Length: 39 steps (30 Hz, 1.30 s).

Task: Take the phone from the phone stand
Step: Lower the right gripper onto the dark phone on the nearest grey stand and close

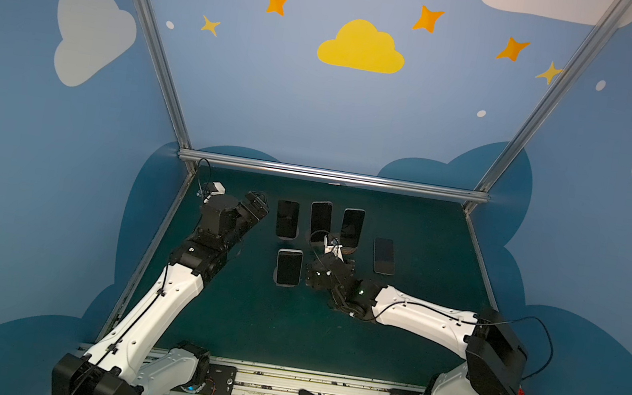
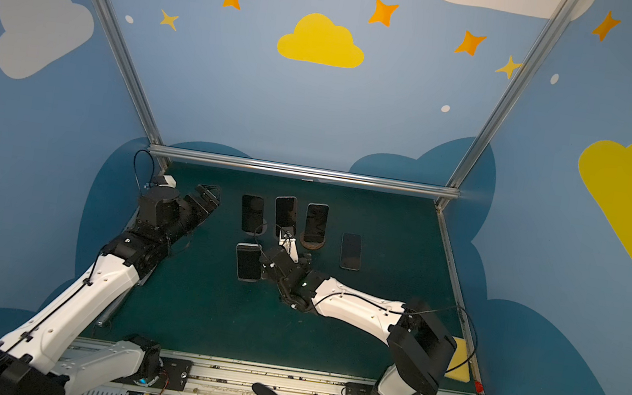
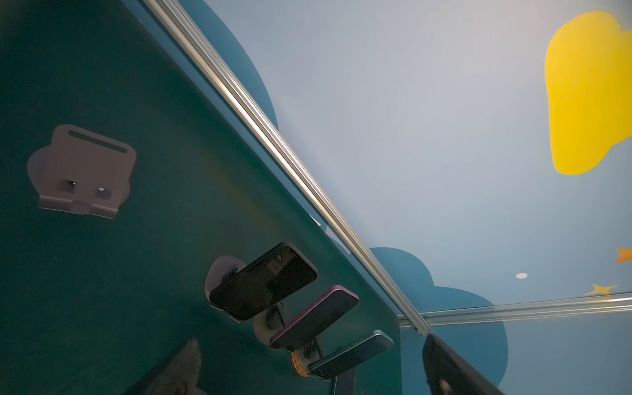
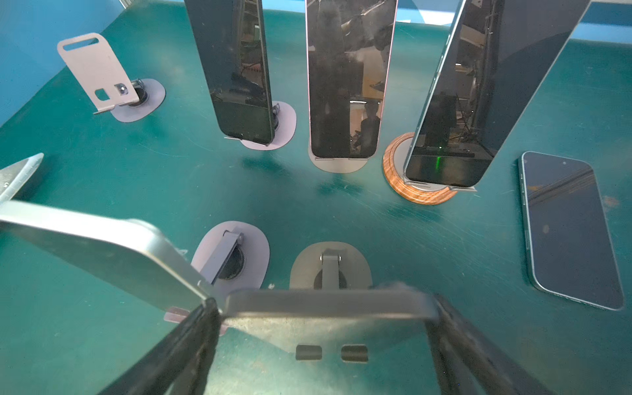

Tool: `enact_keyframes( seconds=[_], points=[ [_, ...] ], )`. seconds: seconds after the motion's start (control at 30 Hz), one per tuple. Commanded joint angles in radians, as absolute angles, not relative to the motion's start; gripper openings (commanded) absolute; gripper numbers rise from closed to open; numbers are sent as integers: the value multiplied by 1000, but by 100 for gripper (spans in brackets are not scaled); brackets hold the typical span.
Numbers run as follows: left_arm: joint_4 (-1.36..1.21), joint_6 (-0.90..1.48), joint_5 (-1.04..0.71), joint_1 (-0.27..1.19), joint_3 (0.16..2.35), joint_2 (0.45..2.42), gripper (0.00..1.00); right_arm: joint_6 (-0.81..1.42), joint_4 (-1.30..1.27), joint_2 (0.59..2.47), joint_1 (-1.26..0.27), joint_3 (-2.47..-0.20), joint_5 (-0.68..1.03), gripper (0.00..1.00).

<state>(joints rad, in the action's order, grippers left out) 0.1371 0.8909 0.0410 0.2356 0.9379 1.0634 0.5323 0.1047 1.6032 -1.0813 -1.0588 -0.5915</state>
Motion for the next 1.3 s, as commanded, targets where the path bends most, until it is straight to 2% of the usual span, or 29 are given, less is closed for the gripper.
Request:
enact_keyframes(
  seconds=[0.0,0.4,0.73,1.27],
  points=[
    [107,876,31,233,935,1062,100,522,72,1581,-1075,-1052,-578,93],
    [97,879,12,236,931,1067,100,524,75,1625,-1068,-1075,-650,93],
    [95,880,11,237,931,1070,100,518,32,1661,-1059,-1072,-626,92],
    [92,881,-3,233,934,1075,100,478,-3,1639,-1060,-1046,-611,73]
  ],
)
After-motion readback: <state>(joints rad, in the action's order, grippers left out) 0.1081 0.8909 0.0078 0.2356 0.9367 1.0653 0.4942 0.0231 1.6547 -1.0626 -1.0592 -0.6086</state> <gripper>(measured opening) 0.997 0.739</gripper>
